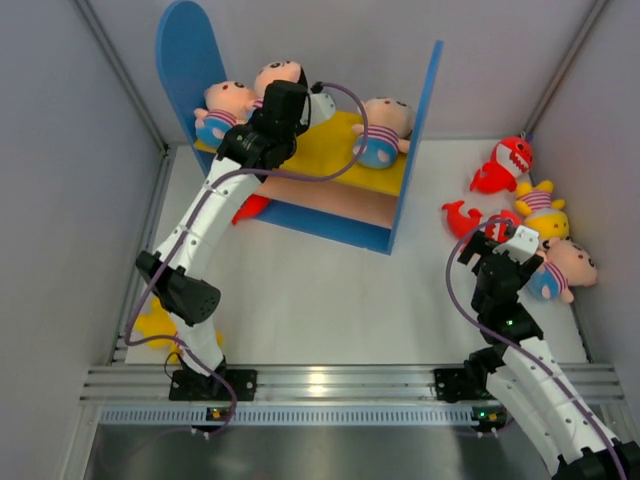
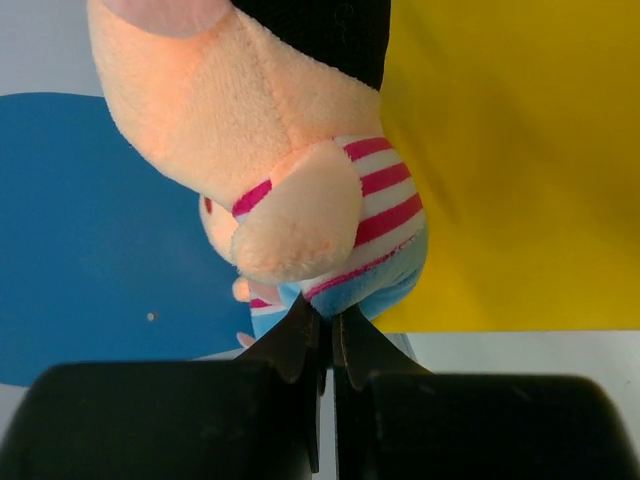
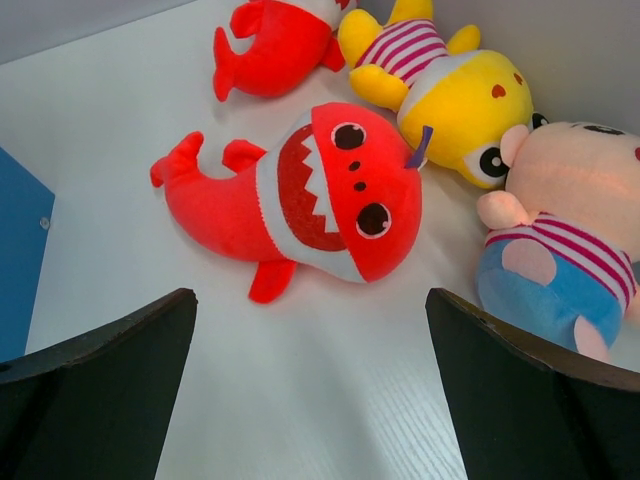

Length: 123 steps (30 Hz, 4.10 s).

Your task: Place and organize the stuffed toys onto the shelf

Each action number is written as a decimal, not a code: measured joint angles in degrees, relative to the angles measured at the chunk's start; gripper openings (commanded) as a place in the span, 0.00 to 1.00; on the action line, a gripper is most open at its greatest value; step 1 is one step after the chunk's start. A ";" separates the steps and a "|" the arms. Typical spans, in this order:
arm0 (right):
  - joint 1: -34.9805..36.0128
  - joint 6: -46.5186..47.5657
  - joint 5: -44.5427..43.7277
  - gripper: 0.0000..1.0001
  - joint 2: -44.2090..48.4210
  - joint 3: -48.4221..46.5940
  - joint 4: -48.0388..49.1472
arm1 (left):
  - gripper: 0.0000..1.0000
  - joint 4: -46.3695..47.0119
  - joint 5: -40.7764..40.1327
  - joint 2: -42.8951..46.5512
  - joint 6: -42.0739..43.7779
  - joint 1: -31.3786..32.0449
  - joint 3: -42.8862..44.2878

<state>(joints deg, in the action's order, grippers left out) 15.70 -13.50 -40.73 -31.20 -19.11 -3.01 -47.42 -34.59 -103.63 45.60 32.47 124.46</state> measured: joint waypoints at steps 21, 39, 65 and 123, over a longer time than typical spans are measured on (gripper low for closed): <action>-0.02 -2.25 0.24 0.99 -4.02 -2.71 -3.23 | 0.69 1.05 -3.19 -0.98 -2.14 3.43 -7.93; -43.67 -13.42 19.58 0.99 -26.86 -23.04 -23.23 | 0.74 0.94 5.33 16.09 -8.17 3.74 -21.00; -53.46 -16.61 30.18 0.03 -40.15 -18.60 -12.61 | 0.76 0.74 9.49 27.63 -11.13 3.76 -31.28; 37.62 8.66 -3.82 0.00 -80.81 -116.85 -21.44 | 0.74 2.08 29.27 60.50 -27.69 -30.67 -75.84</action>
<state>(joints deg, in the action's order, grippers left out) 53.32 -4.84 -44.56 -112.01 -135.96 -24.45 -45.34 -5.32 -43.13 17.91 1.80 48.62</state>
